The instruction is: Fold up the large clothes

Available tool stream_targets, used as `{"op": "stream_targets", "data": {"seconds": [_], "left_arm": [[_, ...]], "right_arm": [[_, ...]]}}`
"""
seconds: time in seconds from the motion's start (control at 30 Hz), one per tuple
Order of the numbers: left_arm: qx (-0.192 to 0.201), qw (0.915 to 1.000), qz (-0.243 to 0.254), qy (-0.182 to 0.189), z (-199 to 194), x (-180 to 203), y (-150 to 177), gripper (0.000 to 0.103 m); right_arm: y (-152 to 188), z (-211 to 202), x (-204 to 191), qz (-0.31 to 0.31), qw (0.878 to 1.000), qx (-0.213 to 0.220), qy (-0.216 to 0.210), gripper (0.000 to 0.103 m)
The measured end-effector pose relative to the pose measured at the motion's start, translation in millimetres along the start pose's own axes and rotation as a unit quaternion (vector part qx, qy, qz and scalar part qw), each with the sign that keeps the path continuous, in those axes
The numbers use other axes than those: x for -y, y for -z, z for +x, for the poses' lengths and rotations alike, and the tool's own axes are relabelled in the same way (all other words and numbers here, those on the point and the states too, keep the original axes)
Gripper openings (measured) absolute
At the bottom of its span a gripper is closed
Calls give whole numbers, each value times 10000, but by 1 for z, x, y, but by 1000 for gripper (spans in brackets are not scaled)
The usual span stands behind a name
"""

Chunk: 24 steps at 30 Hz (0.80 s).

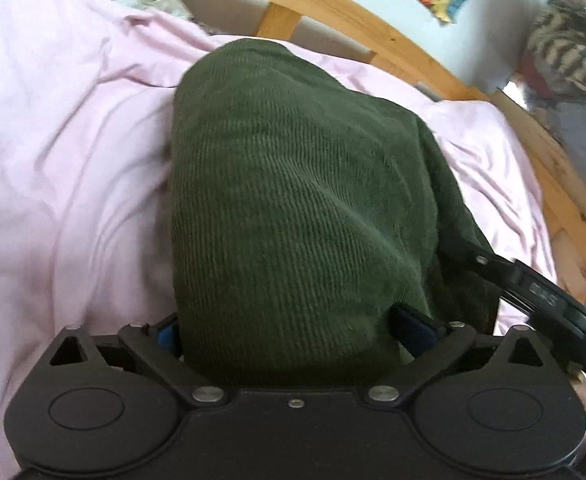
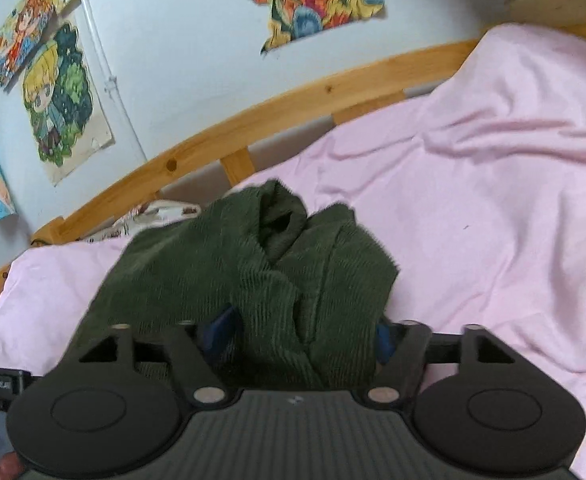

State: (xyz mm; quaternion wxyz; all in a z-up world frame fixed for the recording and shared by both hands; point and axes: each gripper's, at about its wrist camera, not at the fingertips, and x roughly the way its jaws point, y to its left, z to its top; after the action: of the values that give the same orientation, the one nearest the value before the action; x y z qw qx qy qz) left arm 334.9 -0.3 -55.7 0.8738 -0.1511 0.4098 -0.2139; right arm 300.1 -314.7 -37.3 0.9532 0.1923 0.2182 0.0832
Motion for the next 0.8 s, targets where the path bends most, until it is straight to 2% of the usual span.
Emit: {"op": "stream_targets", "data": {"seconds": [0.2, 0.33, 0.5, 0.7, 0.8], "left_arm": [[241, 9971, -236, -683, -29, 22, 14, 102], [436, 9959, 70, -785, -52, 47, 21, 102], [928, 9935, 206, -624, -86, 82, 27, 102], [1456, 9819, 641, -1030, -131, 122, 42, 102], [1531, 9771, 738, -1282, -151, 135, 49, 102]], "right_arm": [[0, -56, -16, -325, 9989, 322, -56, 98], [-5, -94, -28, -537, 9964, 648, -80, 103], [-8, -144, -43, -791, 9913, 1055, -46, 103], [-1, -185, -56, -915, 9866, 1350, 22, 103], [5, -203, -62, -960, 9847, 1457, 15, 103]]}}
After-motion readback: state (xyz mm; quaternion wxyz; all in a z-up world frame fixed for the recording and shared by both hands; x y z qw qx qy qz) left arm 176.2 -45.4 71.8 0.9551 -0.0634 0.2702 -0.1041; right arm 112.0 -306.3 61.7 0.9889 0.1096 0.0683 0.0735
